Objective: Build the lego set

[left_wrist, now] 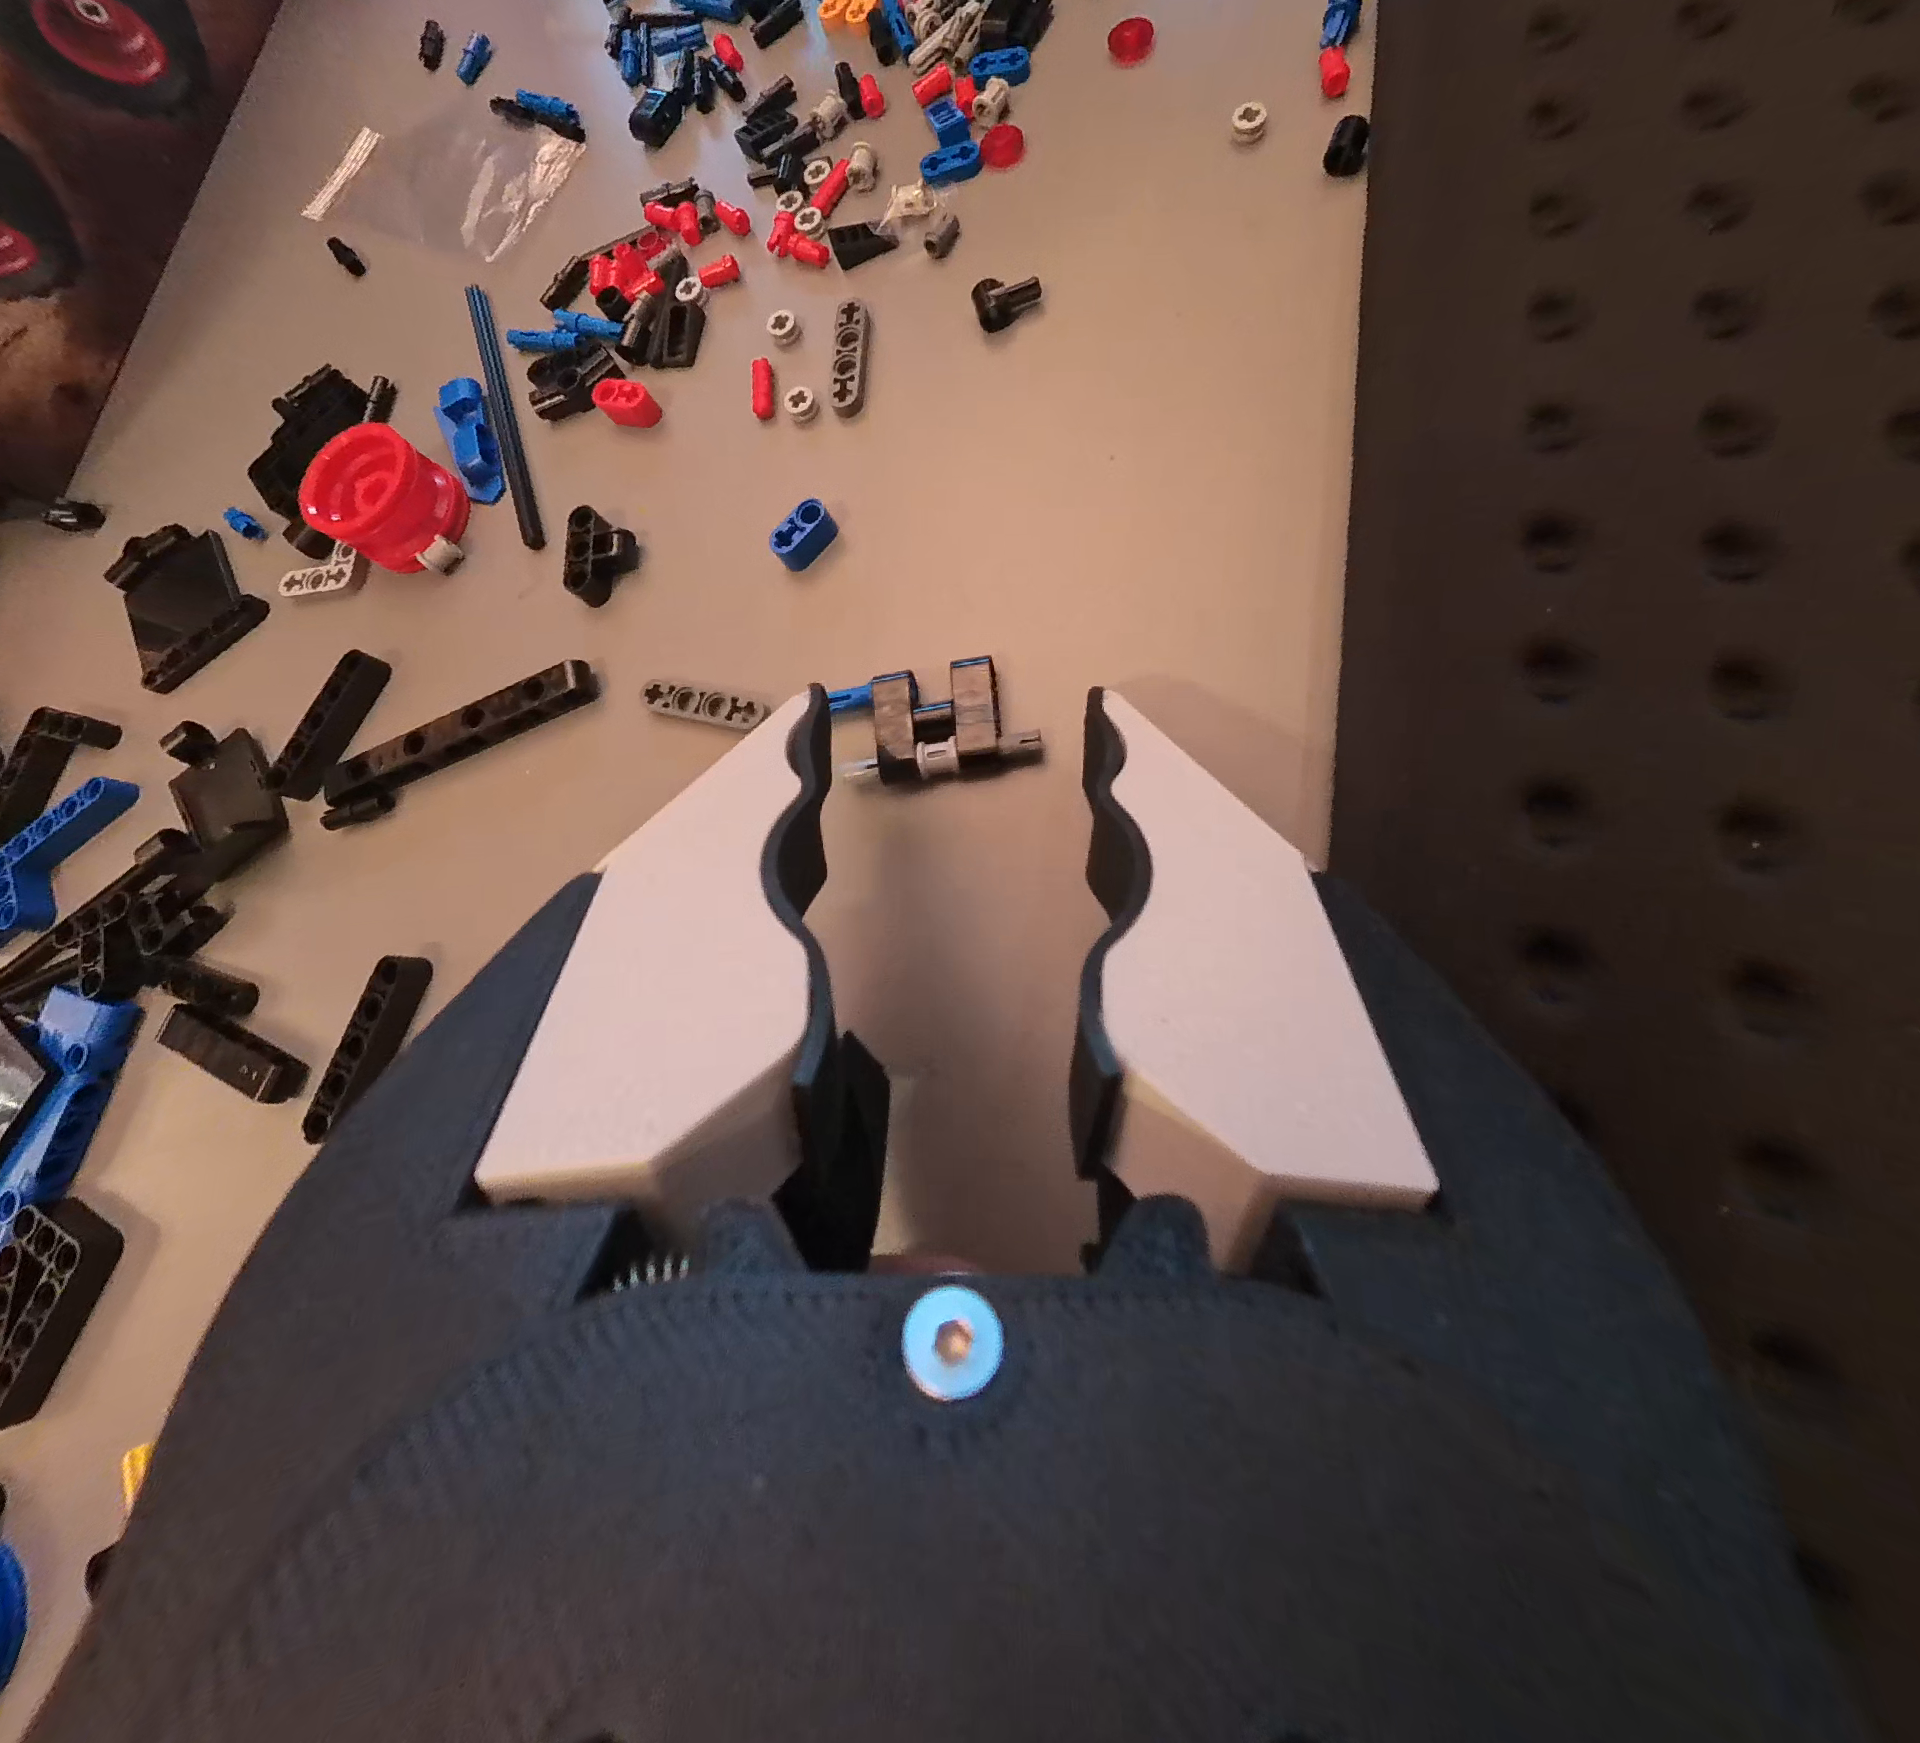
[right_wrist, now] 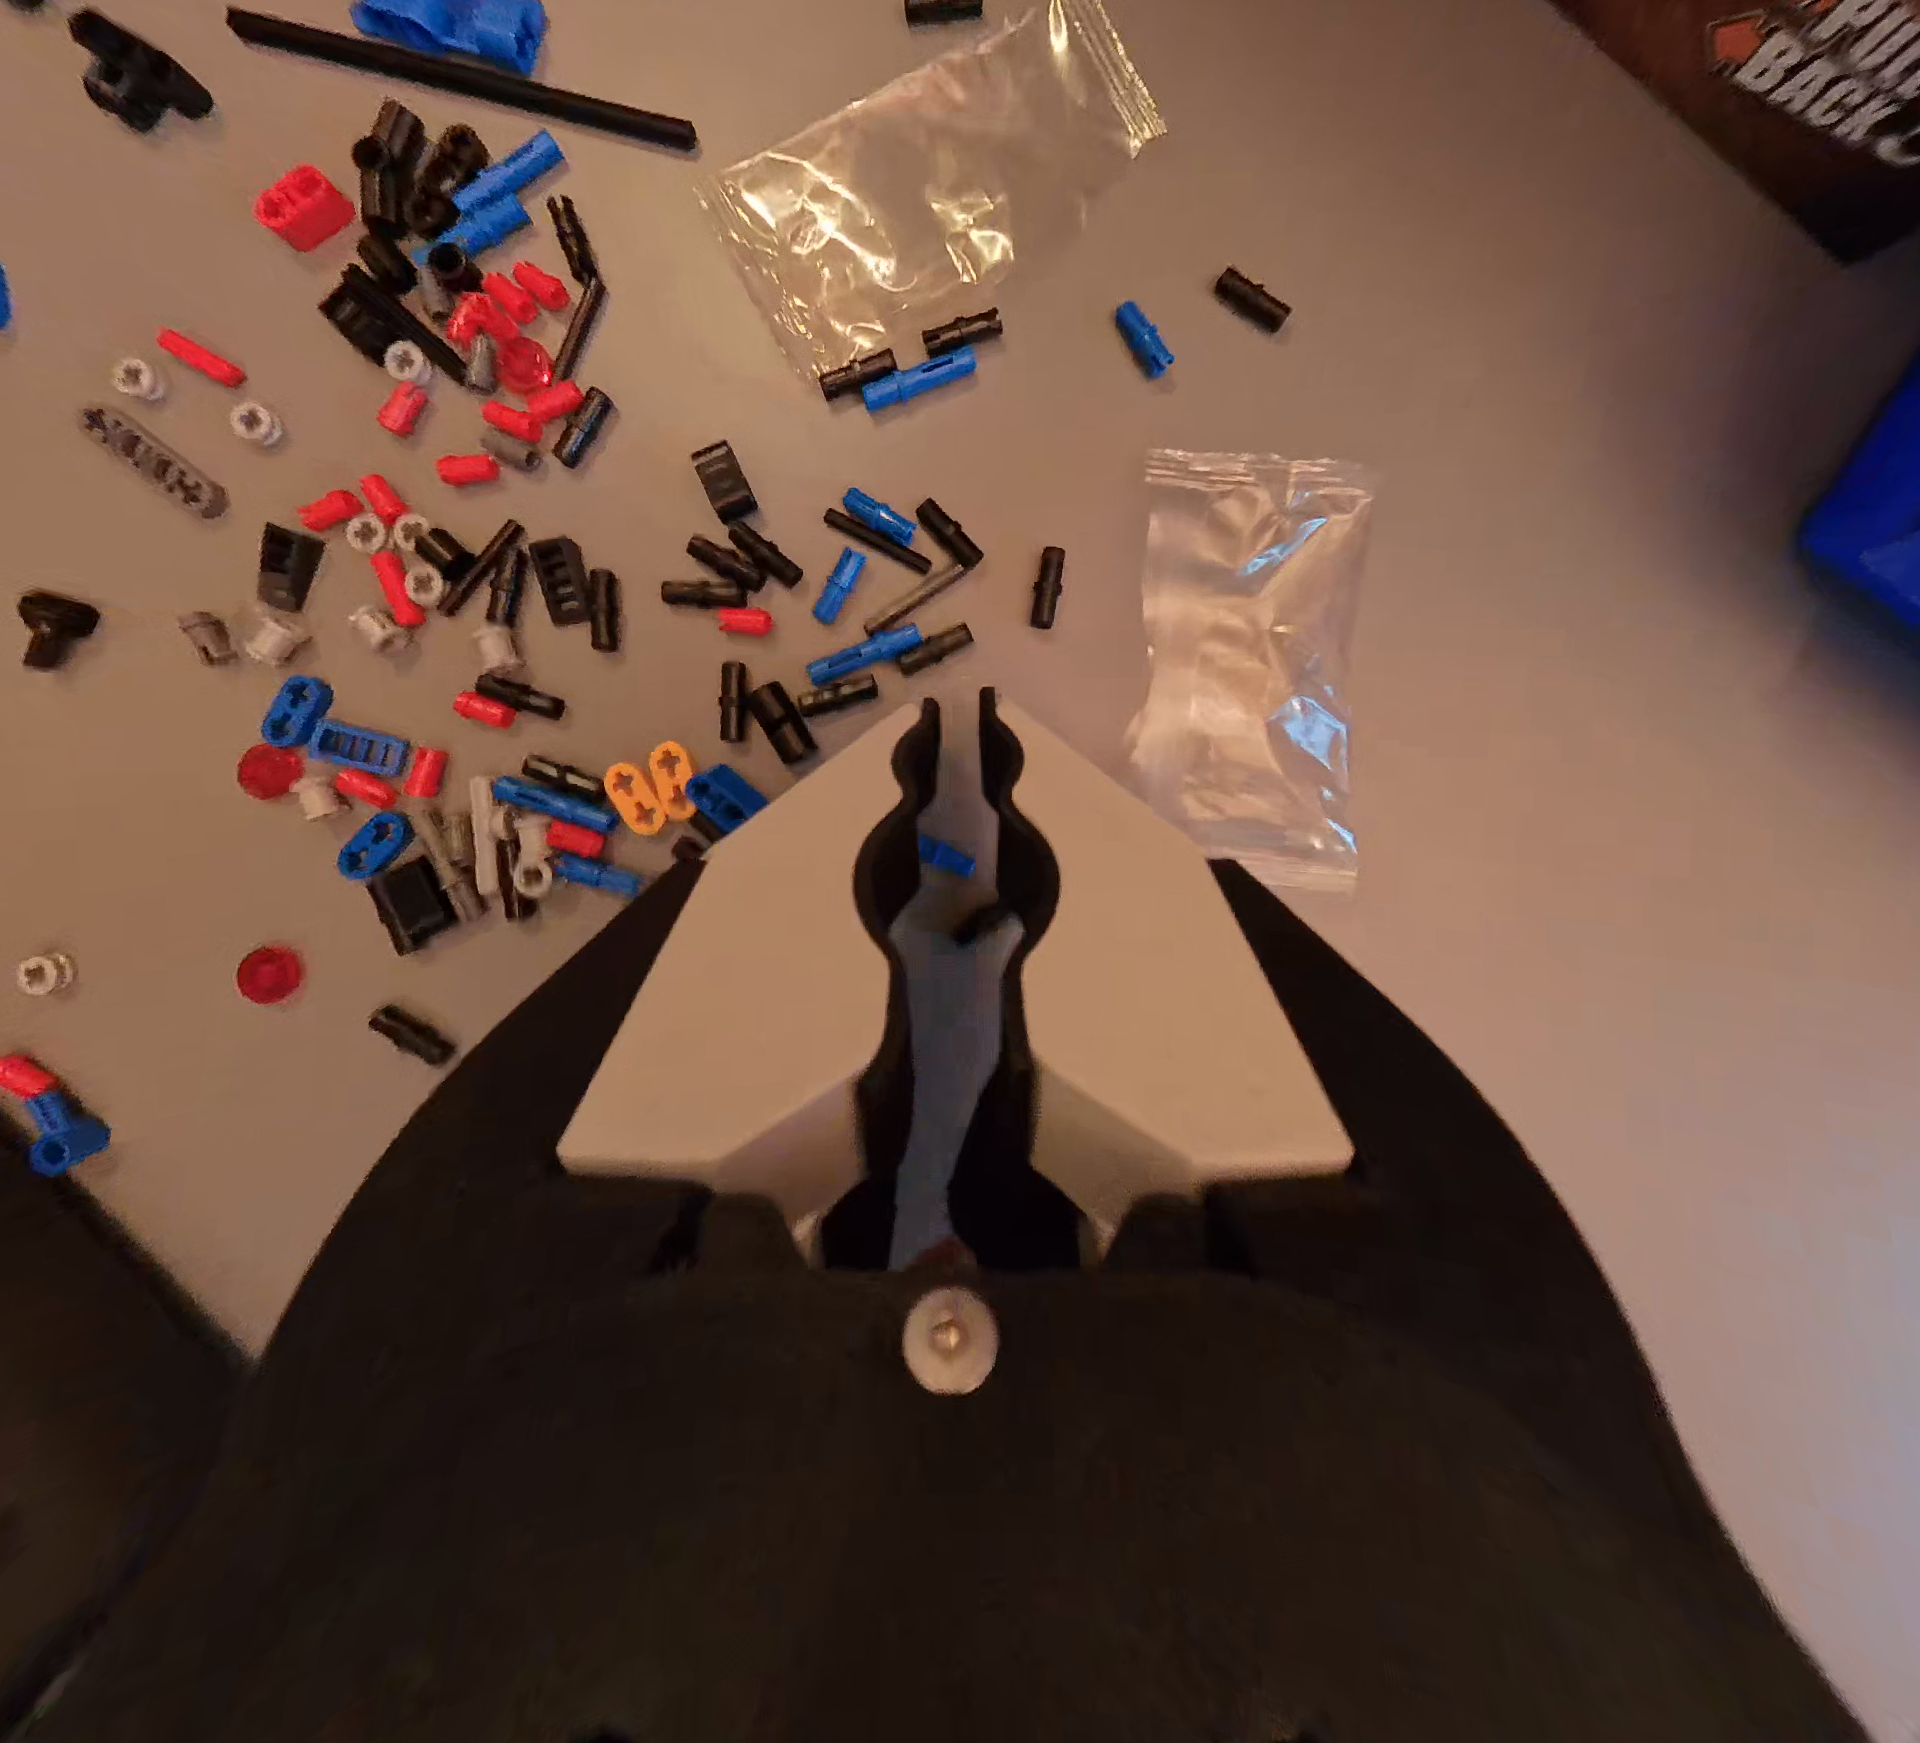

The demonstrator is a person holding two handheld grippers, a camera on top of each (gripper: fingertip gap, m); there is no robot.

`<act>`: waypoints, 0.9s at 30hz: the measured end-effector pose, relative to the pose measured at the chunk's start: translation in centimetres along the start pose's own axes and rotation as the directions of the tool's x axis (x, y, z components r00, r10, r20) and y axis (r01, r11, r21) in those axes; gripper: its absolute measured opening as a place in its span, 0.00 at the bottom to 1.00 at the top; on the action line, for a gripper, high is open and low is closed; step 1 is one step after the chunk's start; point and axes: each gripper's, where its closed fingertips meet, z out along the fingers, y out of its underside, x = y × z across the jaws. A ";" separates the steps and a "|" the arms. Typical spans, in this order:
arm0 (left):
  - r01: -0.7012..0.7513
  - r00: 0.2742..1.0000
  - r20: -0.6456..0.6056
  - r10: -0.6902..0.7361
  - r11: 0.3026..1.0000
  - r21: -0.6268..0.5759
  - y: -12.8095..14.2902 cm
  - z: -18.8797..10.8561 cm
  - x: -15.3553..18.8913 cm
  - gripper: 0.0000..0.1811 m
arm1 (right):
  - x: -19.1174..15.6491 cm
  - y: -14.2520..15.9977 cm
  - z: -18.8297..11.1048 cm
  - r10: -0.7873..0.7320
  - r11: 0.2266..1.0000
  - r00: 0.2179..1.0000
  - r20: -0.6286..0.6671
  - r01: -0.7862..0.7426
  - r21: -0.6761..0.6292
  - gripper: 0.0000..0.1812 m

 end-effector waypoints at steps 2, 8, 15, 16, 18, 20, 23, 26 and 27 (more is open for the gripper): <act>0.000 1.000 0.001 0.000 1.000 0.003 -0.1 0.0 -0.1 0.25 | 0.4 1.0 -1.0 -0.055 0.998 0.998 -0.030 0.054 -0.041 0.06; -0.010 1.000 -0.005 0.010 1.000 0.004 -0.1 0.1 -0.1 0.26 | -0.2 2.9 -0.7 -0.177 0.977 0.984 0.025 0.179 -0.120 0.09; -0.013 1.000 0.014 0.012 1.000 0.022 -0.4 0.0 -0.7 0.25 | -0.7 1.8 -0.5 -0.191 0.979 0.980 0.050 0.194 -0.060 0.01; -0.013 1.000 0.021 0.013 0.999 0.029 -0.5 0.0 -0.8 0.25 | -1.0 1.1 -1.0 -0.181 0.983 0.982 0.051 0.182 -0.024 0.01; -0.029 0.996 0.080 0.026 0.998 0.047 -1.0 -0.3 -1.8 0.25 | -2.5 -1.0 -2.3 -0.165 0.984 0.984 0.063 0.160 0.078 0.01; -0.091 0.982 0.174 0.077 0.993 0.069 -2.1 -0.8 -3.0 0.25 | -5.2 -4.7 -4.0 -0.099 0.962 0.988 0.121 0.064 0.265 0.01; -0.204 0.946 0.282 0.160 0.970 0.134 -4.6 -1.9 -3.5 0.22 | -12.0 -8.8 -5.1 -0.076 0.890 0.945 0.320 -0.080 0.448 0.01; -0.281 0.901 0.388 0.193 0.942 0.185 -7.0 -2.9 -3.9 0.22 | -17.8 -11.4 -4.9 -0.070 0.841 0.883 0.464 -0.198 0.504 0.01; -0.290 0.891 0.412 0.190 0.936 0.197 -7.6 -3.2 -4.0 0.21 | -19.2 -12.1 -4.8 -0.072 0.826 0.868 0.491 -0.224 0.517 0.01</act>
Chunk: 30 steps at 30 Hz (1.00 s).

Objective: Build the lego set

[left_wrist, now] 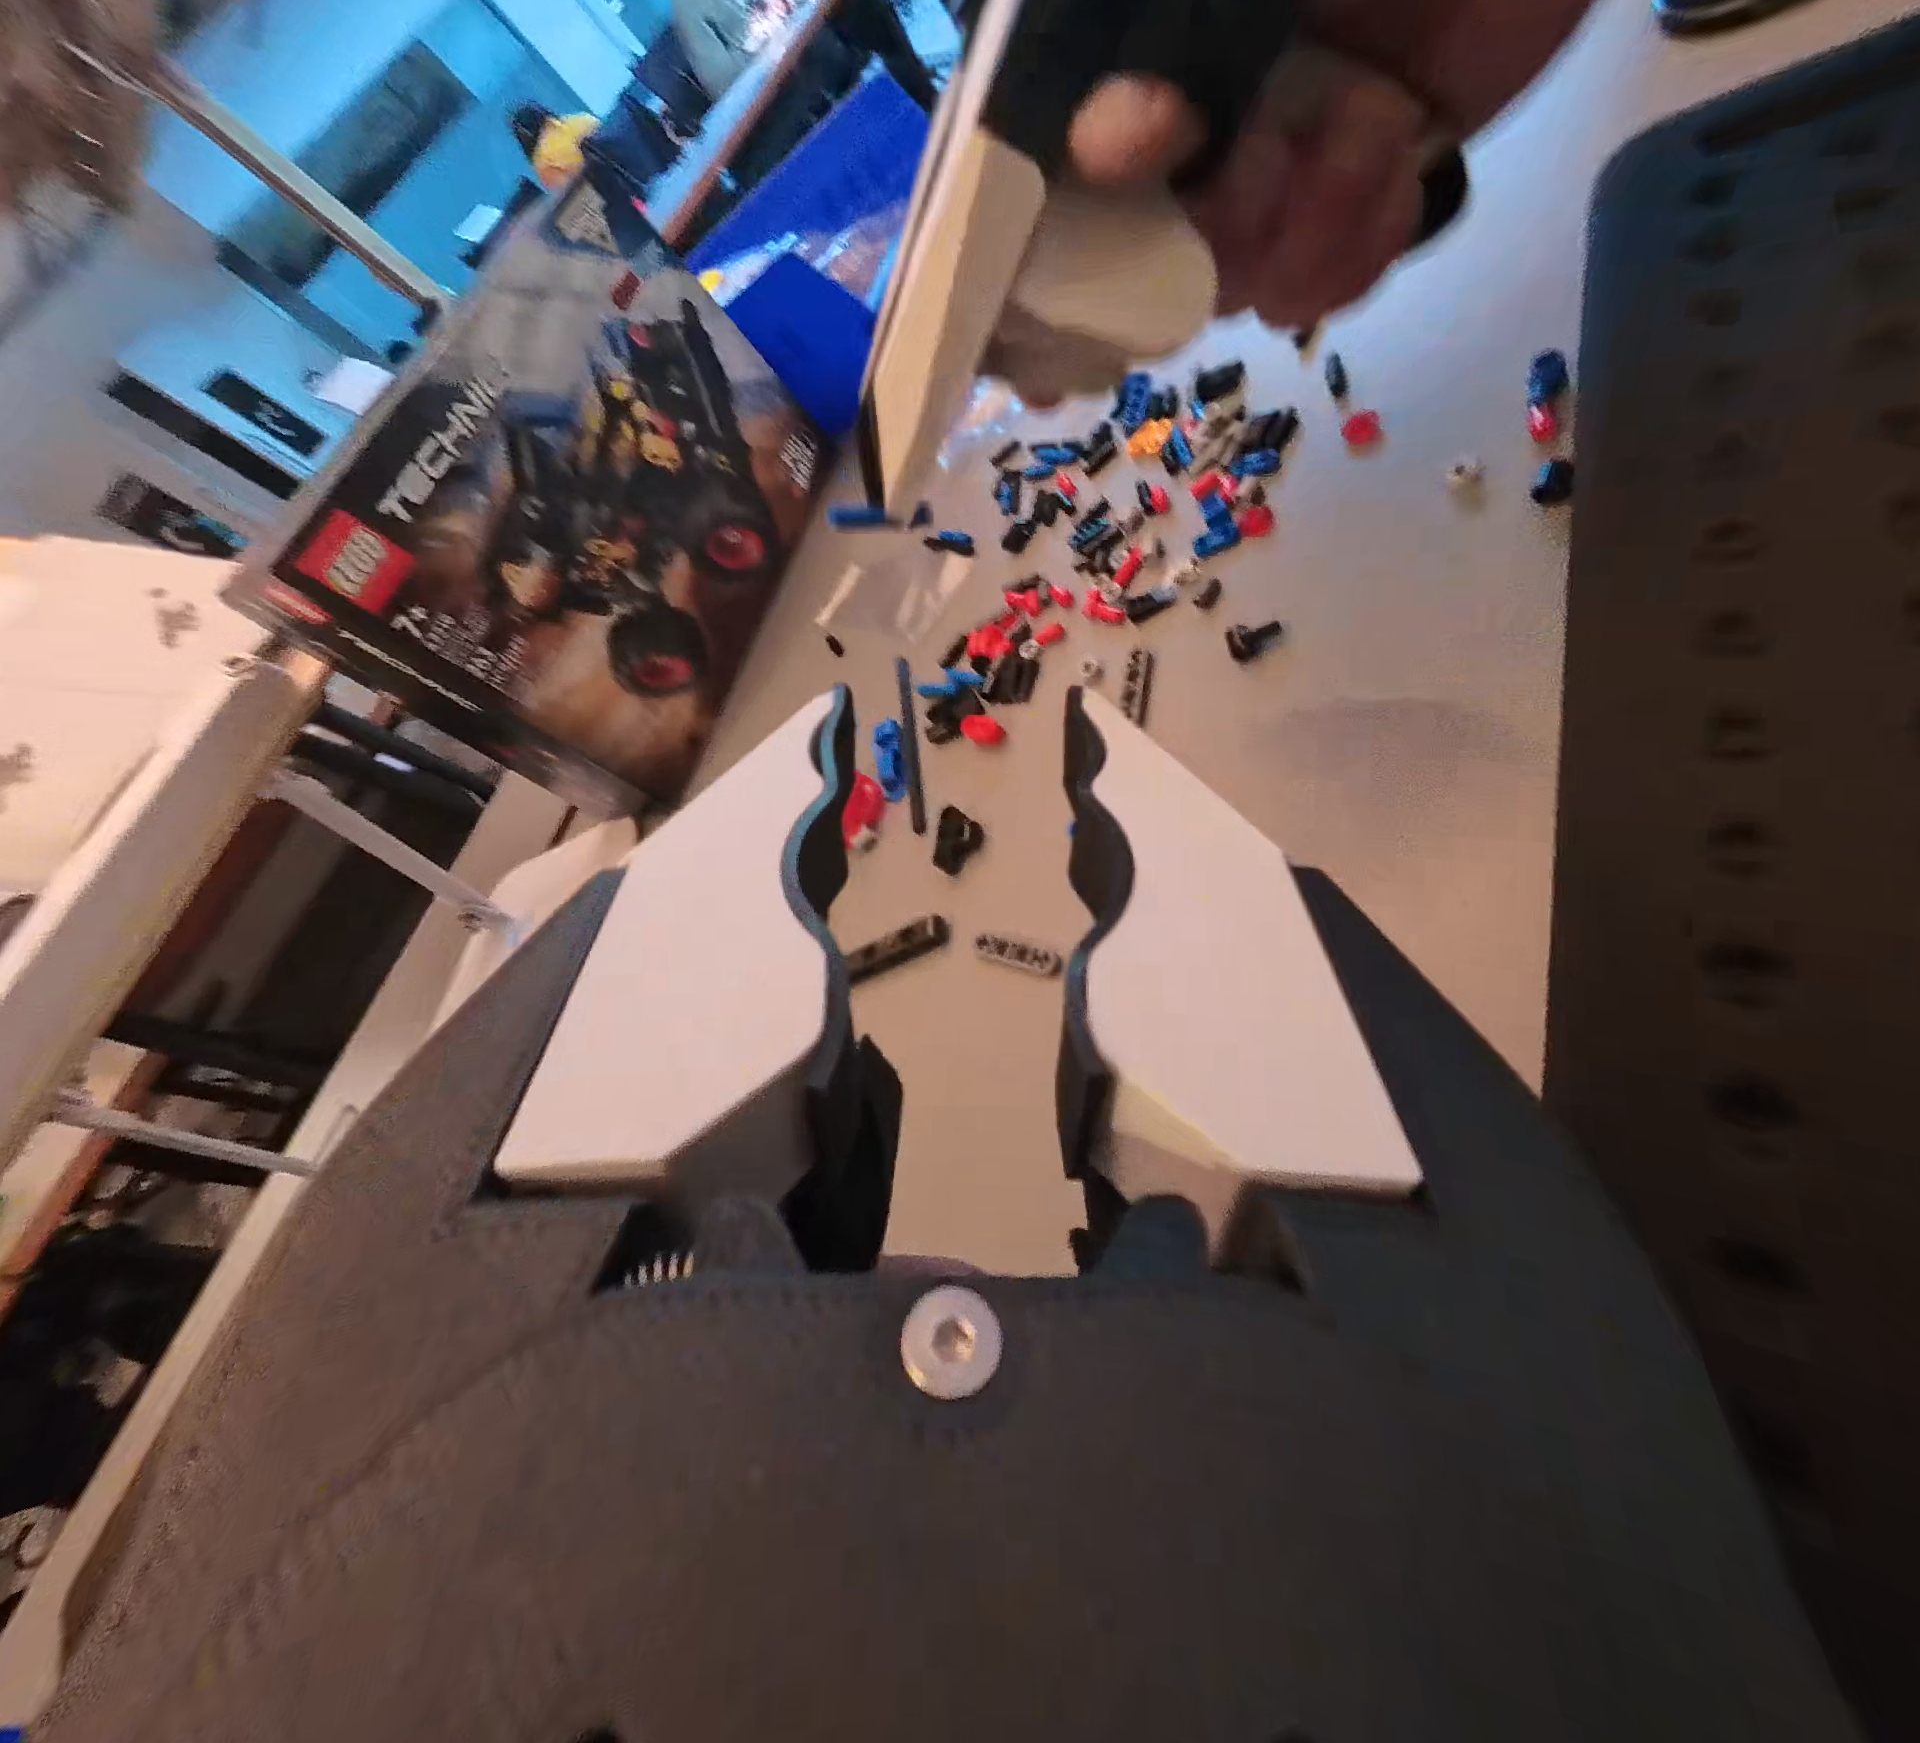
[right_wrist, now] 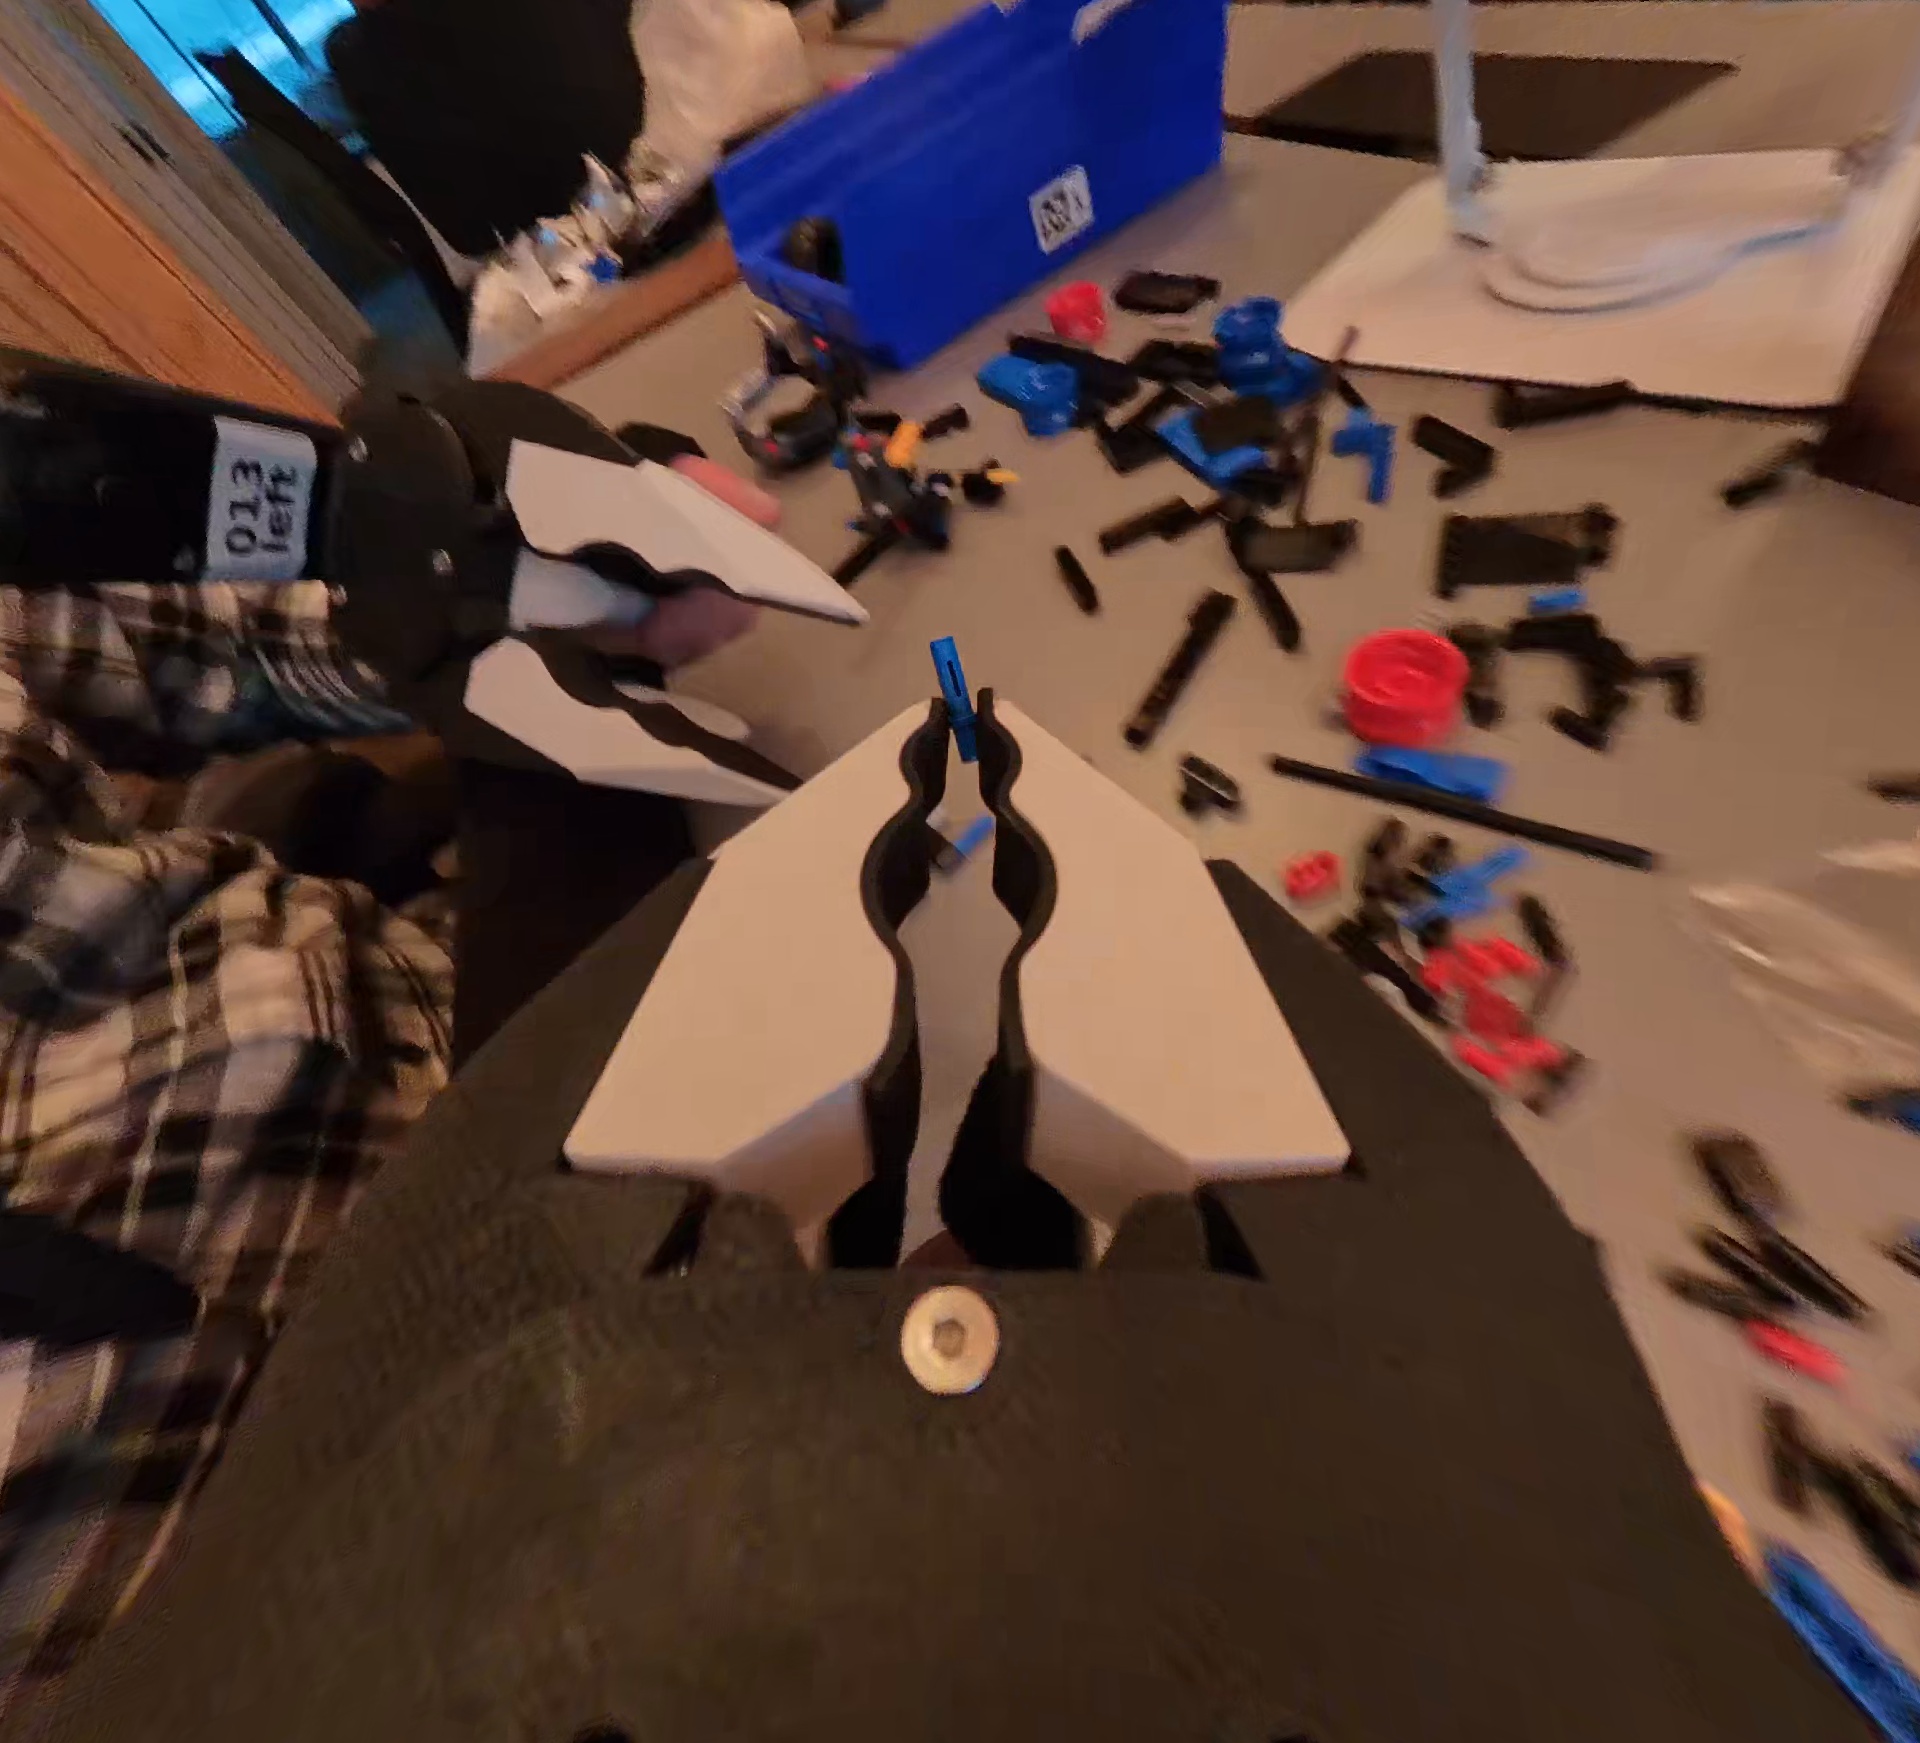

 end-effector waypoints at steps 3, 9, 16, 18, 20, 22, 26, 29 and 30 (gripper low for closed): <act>-0.028 0.997 0.079 0.027 1.000 0.012 -0.4 -0.2 -1.1 0.18 | -2.5 -0.7 2.2 0.079 0.993 0.993 0.091 -0.086 0.084 0.01; -0.047 0.989 0.139 0.043 0.999 0.021 -0.5 -0.6 -2.4 0.13 | -3.4 -0.9 4.2 0.176 0.967 0.972 0.153 -0.200 0.157 0.01; -0.062 0.989 0.133 0.058 0.998 0.021 -0.3 -0.8 -2.6 0.05 | -3.8 -0.7 4.6 0.191 0.962 0.966 0.172 -0.220 0.163 0.01; -0.058 0.988 0.145 0.055 0.998 0.016 -0.1 -0.9 -3.0 0.08 | -3.9 -1.0 4.3 0.187 0.960 0.965 0.182 -0.219 0.176 0.01; -0.040 0.990 0.138 0.038 0.999 0.017 0.1 -1.2 -3.2 0.10 | -3.8 -1.2 4.1 0.185 0.959 0.965 0.183 -0.219 0.181 0.01; -0.043 0.990 0.131 0.041 0.999 0.015 0.3 -1.2 -3.1 0.06 | -3.8 -1.2 3.9 0.193 0.956 0.962 0.194 -0.228 0.182 0.01; -0.081 0.990 0.119 0.080 0.997 0.007 0.1 -1.1 -2.5 0.01 | -3.8 -1.1 3.8 0.192 0.956 0.960 0.203 -0.230 0.181 0.01; -0.088 0.991 0.103 0.087 0.996 0.008 0.1 -1.2 -2.4 0.00 | -3.9 -0.9 3.7 0.171 0.964 0.966 0.192 -0.205 0.172 0.01; -0.096 0.990 0.100 0.095 0.995 0.006 0.2 -1.2 -2.3 0.00 | -3.8 -0.8 3.6 0.153 0.970 0.972 0.180 -0.182 0.162 0.01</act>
